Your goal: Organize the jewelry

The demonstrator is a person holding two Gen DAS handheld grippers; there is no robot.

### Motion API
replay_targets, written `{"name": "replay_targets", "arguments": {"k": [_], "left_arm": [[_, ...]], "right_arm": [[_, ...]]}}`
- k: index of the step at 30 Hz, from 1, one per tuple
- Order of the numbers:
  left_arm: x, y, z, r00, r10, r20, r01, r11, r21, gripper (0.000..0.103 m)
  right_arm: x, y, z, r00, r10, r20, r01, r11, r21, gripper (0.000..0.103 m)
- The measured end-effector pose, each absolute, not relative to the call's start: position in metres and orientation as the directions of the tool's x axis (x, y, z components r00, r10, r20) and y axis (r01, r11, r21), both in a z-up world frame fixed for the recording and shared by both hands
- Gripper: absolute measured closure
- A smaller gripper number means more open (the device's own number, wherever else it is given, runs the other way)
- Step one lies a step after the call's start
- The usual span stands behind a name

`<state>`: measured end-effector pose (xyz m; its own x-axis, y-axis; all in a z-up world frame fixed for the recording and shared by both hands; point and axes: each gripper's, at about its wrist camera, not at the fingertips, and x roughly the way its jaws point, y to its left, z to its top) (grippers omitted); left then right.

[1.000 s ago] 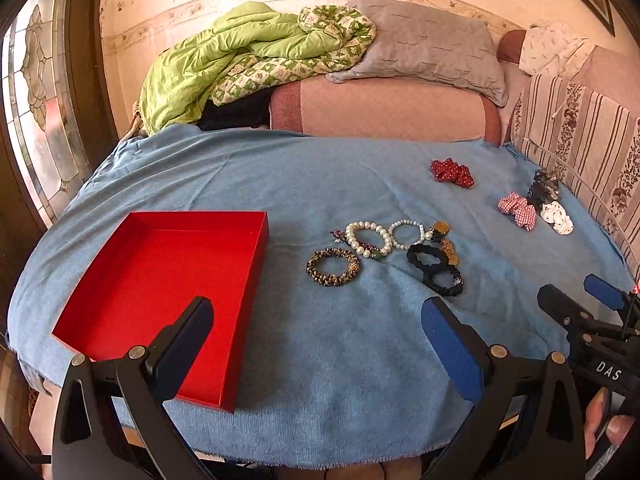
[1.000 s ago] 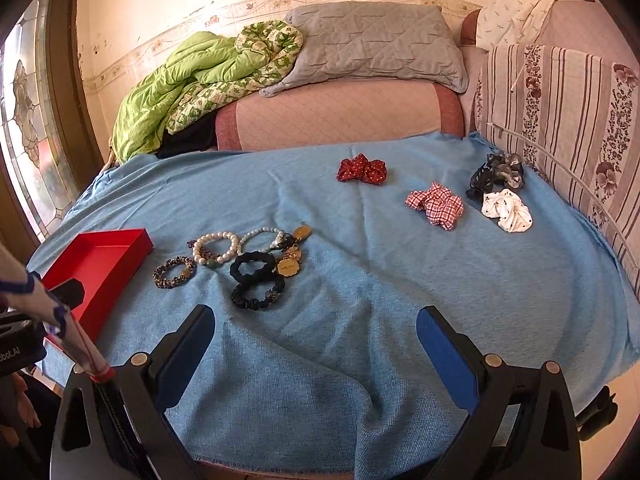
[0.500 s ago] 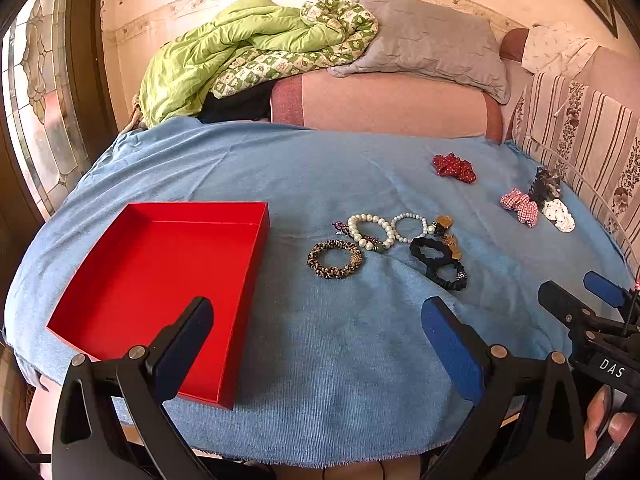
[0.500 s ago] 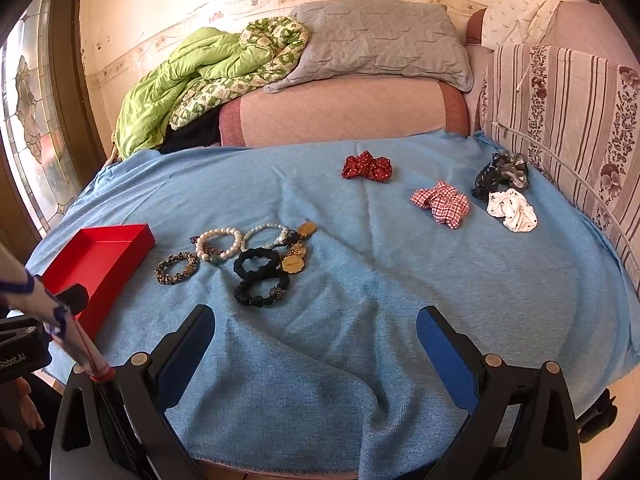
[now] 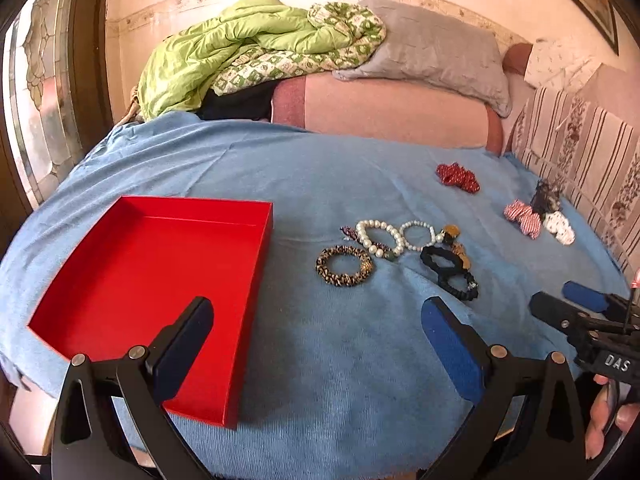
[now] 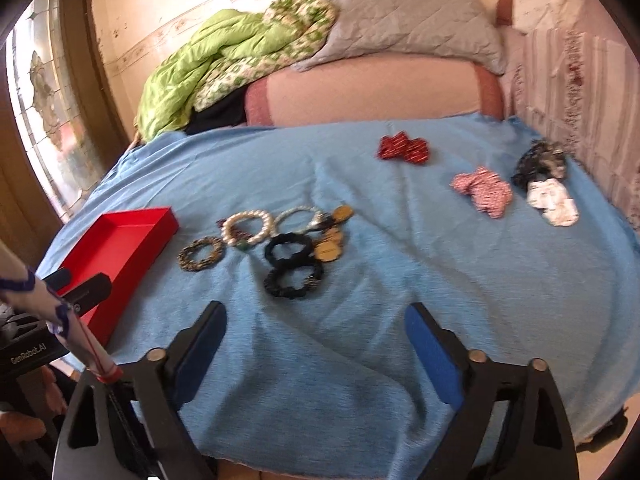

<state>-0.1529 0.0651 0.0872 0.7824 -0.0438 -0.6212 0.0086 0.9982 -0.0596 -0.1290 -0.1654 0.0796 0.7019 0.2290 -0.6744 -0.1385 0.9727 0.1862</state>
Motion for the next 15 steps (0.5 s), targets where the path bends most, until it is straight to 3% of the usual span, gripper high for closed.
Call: {"name": "replay_targets", "arguments": {"k": [2, 4, 7, 9, 13, 15], "left_arm": [[-0.151, 0.071, 0.085, 0.785, -0.052, -0.617, 0.006, 0.997, -0.077, 0.000], [-0.148, 0.075, 0.082, 0.785, -0.073, -0.615, 0.016, 0.995, -0.098, 0.000], [-0.143, 0.080, 0.075, 0.748, -0.165, -0.643, 0.054, 0.981, -0.189, 0.000], [-0.141, 0.078, 0.073, 0.742, -0.161, -0.650, 0.058, 0.983, -0.177, 0.000], [-0.140, 0.075, 0.072, 0.736, -0.168, -0.656, 0.082, 0.984, -0.160, 0.000], [-0.141, 0.075, 0.072, 0.740, -0.163, -0.653, 0.083, 0.985, -0.152, 0.000]], "right_arm": [[-0.122, -0.162, 0.078, 0.682, 0.252, -0.686, -0.157, 0.967, 0.200, 0.013], [-0.114, -0.159, 0.075, 0.657, 0.285, -0.698, -0.182, 0.958, 0.220, 0.025], [-0.099, -0.154, 0.070, 0.618, 0.306, -0.724, -0.195, 0.952, 0.236, 0.034], [-0.087, -0.153, 0.064, 0.589, 0.319, -0.743, -0.191, 0.948, 0.256, 0.039], [-0.061, -0.158, 0.053, 0.526, 0.341, -0.779, -0.161, 0.939, 0.303, 0.063], [-0.049, -0.164, 0.045, 0.492, 0.351, -0.797, -0.124, 0.934, 0.335, 0.063]]}}
